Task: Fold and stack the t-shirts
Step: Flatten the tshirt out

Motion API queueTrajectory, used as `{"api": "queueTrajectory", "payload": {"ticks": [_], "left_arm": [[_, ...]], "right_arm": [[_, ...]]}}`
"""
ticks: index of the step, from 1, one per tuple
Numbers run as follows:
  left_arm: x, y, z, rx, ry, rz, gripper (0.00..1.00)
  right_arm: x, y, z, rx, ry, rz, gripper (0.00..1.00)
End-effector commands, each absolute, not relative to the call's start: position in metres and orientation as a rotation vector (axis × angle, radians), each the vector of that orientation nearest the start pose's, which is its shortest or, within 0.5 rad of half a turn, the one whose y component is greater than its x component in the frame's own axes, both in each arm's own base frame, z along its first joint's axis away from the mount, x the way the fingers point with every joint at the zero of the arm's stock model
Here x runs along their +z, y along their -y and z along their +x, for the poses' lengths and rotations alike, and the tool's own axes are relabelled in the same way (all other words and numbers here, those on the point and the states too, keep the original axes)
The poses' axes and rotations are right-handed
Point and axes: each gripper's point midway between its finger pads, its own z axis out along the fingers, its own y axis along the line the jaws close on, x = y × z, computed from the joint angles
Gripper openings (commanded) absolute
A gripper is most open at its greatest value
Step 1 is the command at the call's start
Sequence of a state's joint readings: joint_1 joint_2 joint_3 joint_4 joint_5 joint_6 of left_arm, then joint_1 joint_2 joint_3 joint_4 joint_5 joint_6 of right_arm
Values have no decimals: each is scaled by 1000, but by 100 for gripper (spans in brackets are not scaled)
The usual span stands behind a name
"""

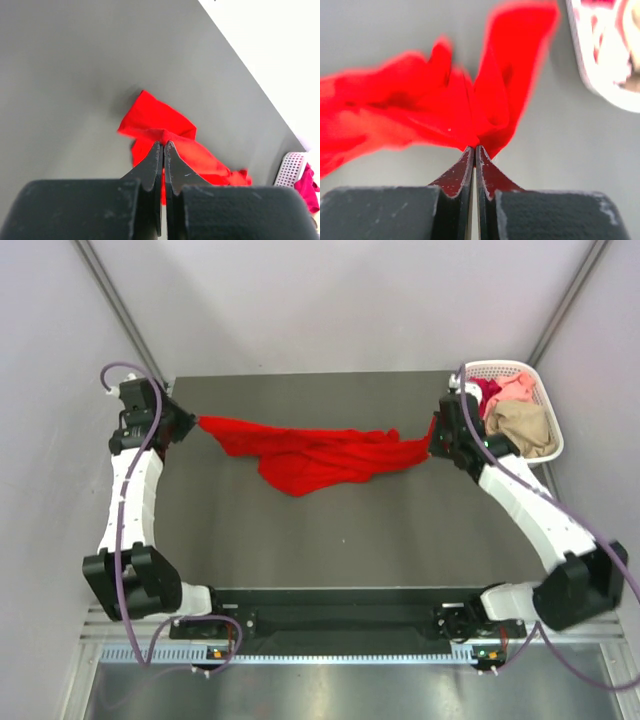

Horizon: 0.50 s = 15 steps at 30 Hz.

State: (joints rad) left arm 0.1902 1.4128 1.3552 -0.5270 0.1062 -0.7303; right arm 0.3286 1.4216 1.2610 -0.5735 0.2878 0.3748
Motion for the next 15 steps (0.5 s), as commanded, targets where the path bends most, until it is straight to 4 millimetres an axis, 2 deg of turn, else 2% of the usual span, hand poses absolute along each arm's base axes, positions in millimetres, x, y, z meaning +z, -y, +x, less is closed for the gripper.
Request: {"api": "queueTrajectory", "payload": {"ticks": [1,2,3,4,5,7,8,10,11,12,13,15], "left_arm": [[263,-40,392,-357,-1984,-915,0],[243,-38,380,-339,-2028,-926,0],[233,-38,373,-321,-2049,-934,0],[221,-39,365,-299,-2072,-938,0],[203,-38,352,-277,-2106,-953,0],[181,-39,332,-244,-2132,-979,0],[176,-38,328,-244,-2131,-979,0],[167,-44,317,-190,-2115,-1008,0],[166,-44,316,-195,-2109,-1006,0],[166,-41,318,-218,-2105,-995,0],[163,-39,317,-229,-2112,-997,0],[163,-38,319,-238,-2110,-996,0]], "right_arm": [[170,-81,312,-23,-2363,292,0],[135,-81,287,-31,-2448,286,0],[126,-87,271,-3,-2461,280,0],[112,-88,257,6,-2488,345,0],[85,-77,233,-66,-2548,370,0],[71,-73,214,-66,-2554,444,0],[59,-67,203,-91,-2574,464,7],[66,-65,203,-63,-2524,510,19],[77,-64,210,-58,-2485,514,25],[88,-66,217,-36,-2450,518,27],[108,-72,231,-2,-2402,490,30],[131,-85,259,58,-2328,433,39]]}}
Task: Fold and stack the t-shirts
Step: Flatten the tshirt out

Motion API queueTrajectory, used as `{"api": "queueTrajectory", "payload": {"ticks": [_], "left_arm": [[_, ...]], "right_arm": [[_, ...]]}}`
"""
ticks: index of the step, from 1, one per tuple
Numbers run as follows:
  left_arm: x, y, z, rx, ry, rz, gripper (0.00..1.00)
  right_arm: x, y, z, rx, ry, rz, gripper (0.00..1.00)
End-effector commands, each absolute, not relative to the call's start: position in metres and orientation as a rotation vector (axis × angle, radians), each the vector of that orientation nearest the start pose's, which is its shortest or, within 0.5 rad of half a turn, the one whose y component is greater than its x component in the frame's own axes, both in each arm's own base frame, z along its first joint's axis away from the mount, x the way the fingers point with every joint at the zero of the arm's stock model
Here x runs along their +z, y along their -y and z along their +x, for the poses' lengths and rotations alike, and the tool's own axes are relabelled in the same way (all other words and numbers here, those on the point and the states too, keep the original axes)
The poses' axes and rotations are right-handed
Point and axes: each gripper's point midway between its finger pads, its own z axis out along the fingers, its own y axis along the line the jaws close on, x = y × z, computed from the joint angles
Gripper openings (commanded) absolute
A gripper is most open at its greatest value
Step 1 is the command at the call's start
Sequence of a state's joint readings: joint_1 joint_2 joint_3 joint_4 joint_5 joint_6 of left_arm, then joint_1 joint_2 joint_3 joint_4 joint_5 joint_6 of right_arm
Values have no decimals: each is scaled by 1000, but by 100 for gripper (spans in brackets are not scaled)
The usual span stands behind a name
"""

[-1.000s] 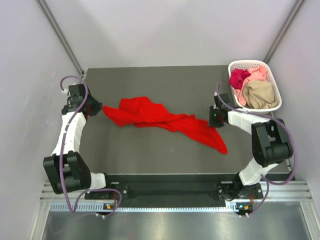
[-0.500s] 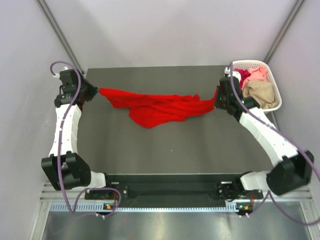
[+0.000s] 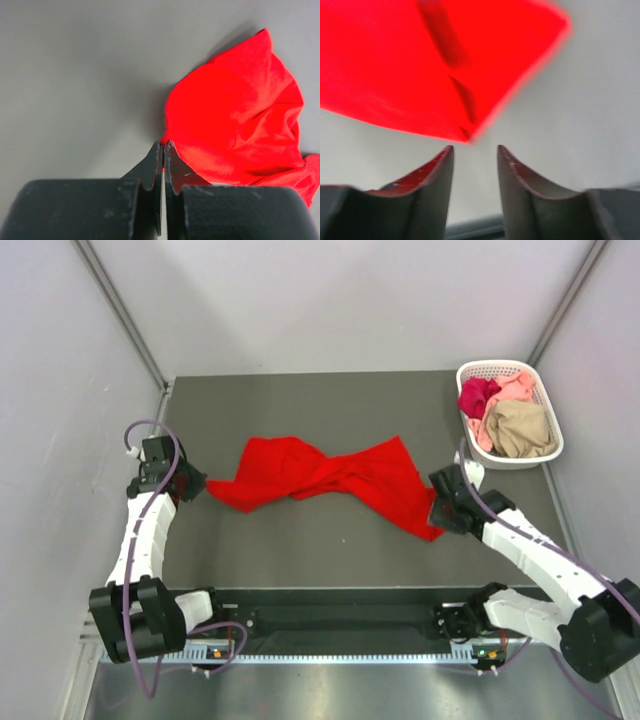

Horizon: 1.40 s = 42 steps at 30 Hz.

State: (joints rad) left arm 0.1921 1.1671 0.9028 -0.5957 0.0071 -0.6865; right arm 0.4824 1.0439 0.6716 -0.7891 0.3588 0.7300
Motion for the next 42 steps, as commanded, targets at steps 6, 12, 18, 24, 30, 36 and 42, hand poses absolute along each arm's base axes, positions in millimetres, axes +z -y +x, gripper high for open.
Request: {"api": "queueTrajectory", "payload": {"ticks": [6,12,18,24,30,36,42], "left_arm": [[160,-29,324,-306,-2129,-982,0],[155,-22,326,-355,-2139,-978,0],[151,-13,327,-415,-2153,-963,0],[147,-10,326,-431,-2157,-953,0],[149,-10,327,-438,-2148,-950,0],[151,-9,326,-443,-2143,-934,0],[153,-8,325,-450,-2131,-936,0]], "right_arm": [[148,-89,345,-3,-2338,445,35],[142,-101,421,-88,-2336,784,36],[113,-124,472,-120,-2378,934,39],[96,-134,499,-73,-2343,1003,43],[77,-144,511,-24,-2343,1023,44],[57,-155,521,20,-2343,1053,45],[37,-153,527,-18,-2343,1076,45]]}}
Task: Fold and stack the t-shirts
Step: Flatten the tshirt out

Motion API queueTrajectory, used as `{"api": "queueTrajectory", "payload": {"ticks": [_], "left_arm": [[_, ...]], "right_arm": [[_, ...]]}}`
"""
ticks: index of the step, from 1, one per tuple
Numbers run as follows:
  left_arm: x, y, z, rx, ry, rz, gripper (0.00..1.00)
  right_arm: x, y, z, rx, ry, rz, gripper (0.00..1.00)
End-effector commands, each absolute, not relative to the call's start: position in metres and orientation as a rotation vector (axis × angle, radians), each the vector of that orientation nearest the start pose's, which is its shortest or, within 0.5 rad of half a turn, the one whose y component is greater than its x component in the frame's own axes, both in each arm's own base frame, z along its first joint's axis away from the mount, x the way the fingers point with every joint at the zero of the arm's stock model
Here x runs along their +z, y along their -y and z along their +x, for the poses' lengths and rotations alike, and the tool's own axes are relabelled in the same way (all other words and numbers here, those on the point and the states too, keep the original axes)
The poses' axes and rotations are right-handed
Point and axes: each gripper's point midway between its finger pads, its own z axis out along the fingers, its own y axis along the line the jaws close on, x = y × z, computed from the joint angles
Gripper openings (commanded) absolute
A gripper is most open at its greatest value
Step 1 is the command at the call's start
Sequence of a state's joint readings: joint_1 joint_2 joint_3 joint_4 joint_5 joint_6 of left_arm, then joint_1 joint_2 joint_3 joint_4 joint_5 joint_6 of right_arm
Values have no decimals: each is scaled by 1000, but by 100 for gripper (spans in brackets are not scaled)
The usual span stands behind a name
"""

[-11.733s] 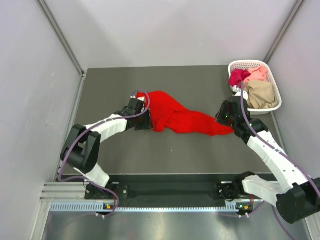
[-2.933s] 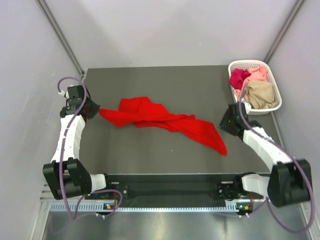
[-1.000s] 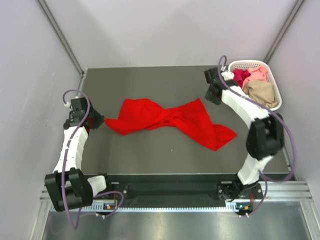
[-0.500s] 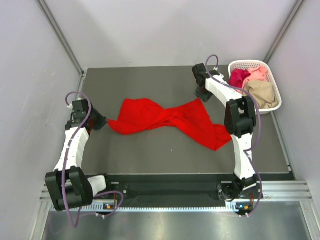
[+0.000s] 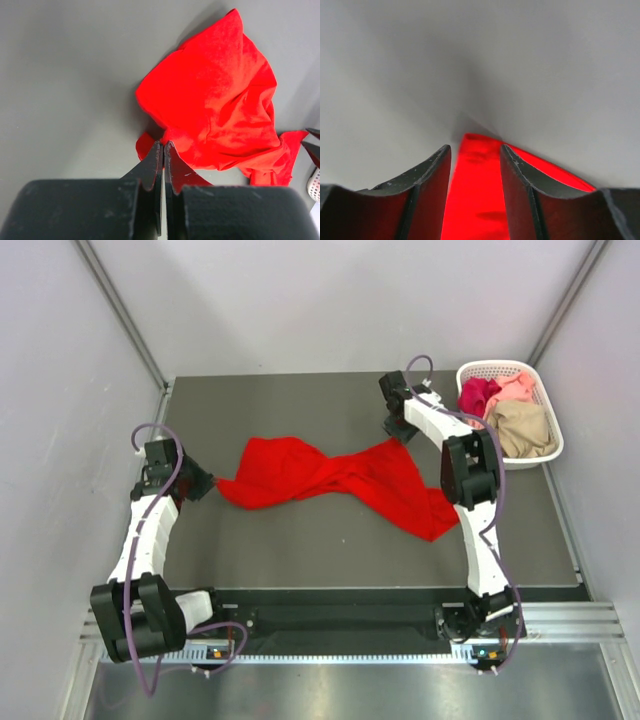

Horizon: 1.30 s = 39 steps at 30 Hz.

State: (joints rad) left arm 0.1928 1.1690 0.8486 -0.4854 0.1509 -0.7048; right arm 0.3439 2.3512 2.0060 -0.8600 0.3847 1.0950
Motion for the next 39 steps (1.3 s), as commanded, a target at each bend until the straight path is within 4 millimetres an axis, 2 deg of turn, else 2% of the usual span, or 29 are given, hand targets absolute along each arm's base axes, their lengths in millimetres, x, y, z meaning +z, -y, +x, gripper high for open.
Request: {"api": "queueTrajectory", "payload": {"ticks": [1,5,8,9,11,12,16,17,21,22,23,24,25,26,27,28,29,30,31,32,33,34,35,36,37,38,39], "left_arm": [[153,-8,325,-450,-2129,-934,0],[154,-9,325,-448,-2121,-937,0],[156,-9,325,-448,-2117,-934,0],[157,-9,326,-449,-2115,-935,0],[157,-8,326,-452,-2116,-937,0],[158,-9,326,-451,-2114,-939,0],[161,-8,325,-458,-2105,-946,0],[163,-8,325,-460,-2101,-944,0],[169,-10,324,-448,-2092,-943,0],[174,-10,325,-452,-2084,-939,0],[178,-10,326,-456,-2076,-933,0],[182,-9,327,-460,-2069,-927,0],[193,-9,332,-469,-2048,-911,0],[199,-9,332,-472,-2045,-910,0],[206,-9,334,-474,-2038,-903,0],[223,-10,338,-482,-2006,-885,0],[231,-10,338,-481,-2004,-882,0],[240,-10,339,-482,-1991,-876,0],[264,-11,341,-487,-1944,-853,0],[273,-11,340,-486,-1936,-851,0],[285,-12,340,-489,-1914,-844,0],[311,-11,341,-503,-1866,-821,0],[324,-9,339,-516,-1848,-805,0],[333,-8,336,-521,-1848,-806,0],[363,-6,332,-538,-1794,-776,0],[376,-5,328,-545,-1770,-764,0],[388,-4,323,-550,-1750,-761,0]], "right_arm": [[27,-153,525,-39,-2367,1074,45],[13,-152,514,-74,-2417,1085,41],[12,-145,508,-104,-2413,1071,32],[19,-141,510,-106,-2391,1068,26],[18,-135,507,-120,-2389,1060,20],[18,-134,506,-120,-2391,1057,14],[28,-125,512,-113,-2377,1020,2],[27,-123,511,-119,-2380,1015,0],[42,-129,518,-32,-2366,935,0],[61,-132,524,13,-2336,876,0],[68,-132,524,25,-2330,845,0],[93,-132,526,63,-2291,817,0],[109,-133,530,83,-2262,755,0],[117,-133,527,97,-2257,719,0],[149,-133,525,135,-2209,686,0],[168,-133,525,150,-2182,624,0],[179,-133,520,165,-2171,590,0],[216,-131,513,186,-2115,527,0],[233,-129,508,194,-2089,505,0],[248,-123,500,183,-2063,491,0],[286,-115,486,191,-1995,464,0],[299,-109,475,179,-1971,453,0],[315,-102,464,165,-1942,449,0],[354,-92,440,180,-1861,427,0],[357,-87,425,175,-1853,413,0],[372,-82,411,191,-1812,407,0],[404,-72,381,225,-1730,401,0]]}}
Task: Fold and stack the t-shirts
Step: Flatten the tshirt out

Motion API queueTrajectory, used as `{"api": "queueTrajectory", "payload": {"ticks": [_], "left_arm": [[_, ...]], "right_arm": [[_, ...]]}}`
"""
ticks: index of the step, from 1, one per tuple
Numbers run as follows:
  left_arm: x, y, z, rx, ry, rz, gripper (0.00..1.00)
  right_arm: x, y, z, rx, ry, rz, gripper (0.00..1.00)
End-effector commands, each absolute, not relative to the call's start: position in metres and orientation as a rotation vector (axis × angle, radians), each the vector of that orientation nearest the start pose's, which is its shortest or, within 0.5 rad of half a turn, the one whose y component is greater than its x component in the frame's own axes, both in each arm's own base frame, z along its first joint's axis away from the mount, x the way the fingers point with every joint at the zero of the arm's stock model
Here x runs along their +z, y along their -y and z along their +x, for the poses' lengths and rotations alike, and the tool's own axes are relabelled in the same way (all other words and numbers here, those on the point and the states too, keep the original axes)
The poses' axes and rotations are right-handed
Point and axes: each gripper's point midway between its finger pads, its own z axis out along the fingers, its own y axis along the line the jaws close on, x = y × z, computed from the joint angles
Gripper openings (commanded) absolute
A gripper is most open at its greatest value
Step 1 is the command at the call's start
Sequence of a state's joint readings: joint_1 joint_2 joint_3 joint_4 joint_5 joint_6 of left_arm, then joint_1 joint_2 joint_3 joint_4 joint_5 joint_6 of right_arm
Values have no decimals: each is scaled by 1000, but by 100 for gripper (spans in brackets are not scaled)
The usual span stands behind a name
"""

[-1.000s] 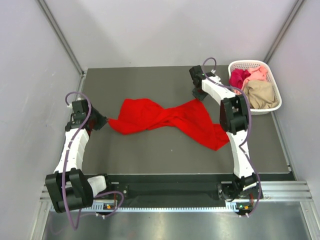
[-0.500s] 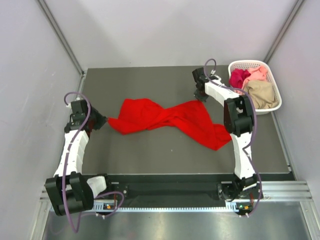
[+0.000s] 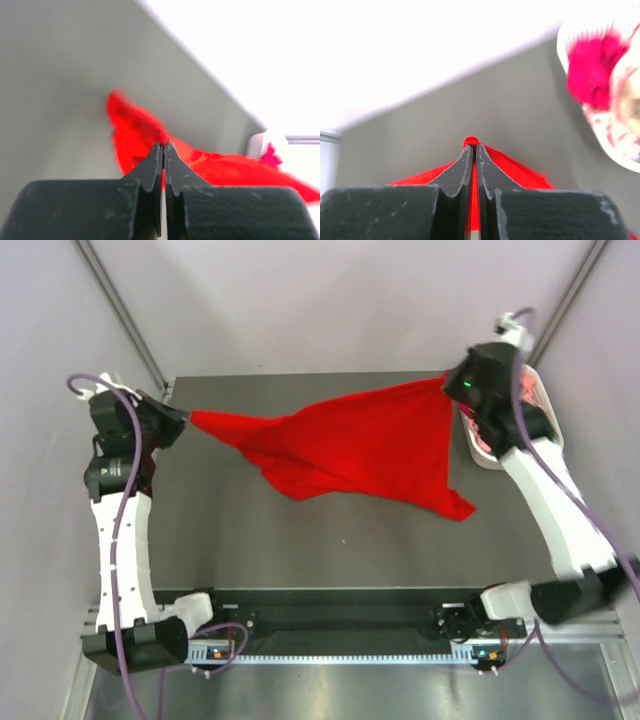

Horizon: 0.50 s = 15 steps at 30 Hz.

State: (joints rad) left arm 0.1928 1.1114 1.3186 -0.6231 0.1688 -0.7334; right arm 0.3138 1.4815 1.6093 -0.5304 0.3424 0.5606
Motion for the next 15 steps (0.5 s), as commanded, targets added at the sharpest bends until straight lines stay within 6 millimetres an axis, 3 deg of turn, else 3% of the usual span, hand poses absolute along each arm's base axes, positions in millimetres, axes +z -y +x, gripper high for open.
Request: {"api": "queueTrajectory", "payload": {"ticks": [1,2,4,5,6,9,15], "left_arm": [[416,-2,313,-566,-1685,-741,0],[429,-1,305,-566,-1654,-738,0],[463,0,281,-571,-1571,-737,0],[474,1,272,-575,-1546,-735,0],[500,6,255,-598,-1490,-706,0],[524,18,222,-660,-1440,-699,0],[570,32,162,-750,-1283,-661,0]], "right_arm": [[404,-68,366,228,-1722,401,0],[413,-61,350,231,-1692,411,0],[443,-40,289,270,-1594,436,0],[441,-40,290,271,-1600,437,0],[453,-31,261,300,-1553,452,0],[471,-24,212,393,-1477,452,0],[493,-22,146,539,-1381,396,0]]}}
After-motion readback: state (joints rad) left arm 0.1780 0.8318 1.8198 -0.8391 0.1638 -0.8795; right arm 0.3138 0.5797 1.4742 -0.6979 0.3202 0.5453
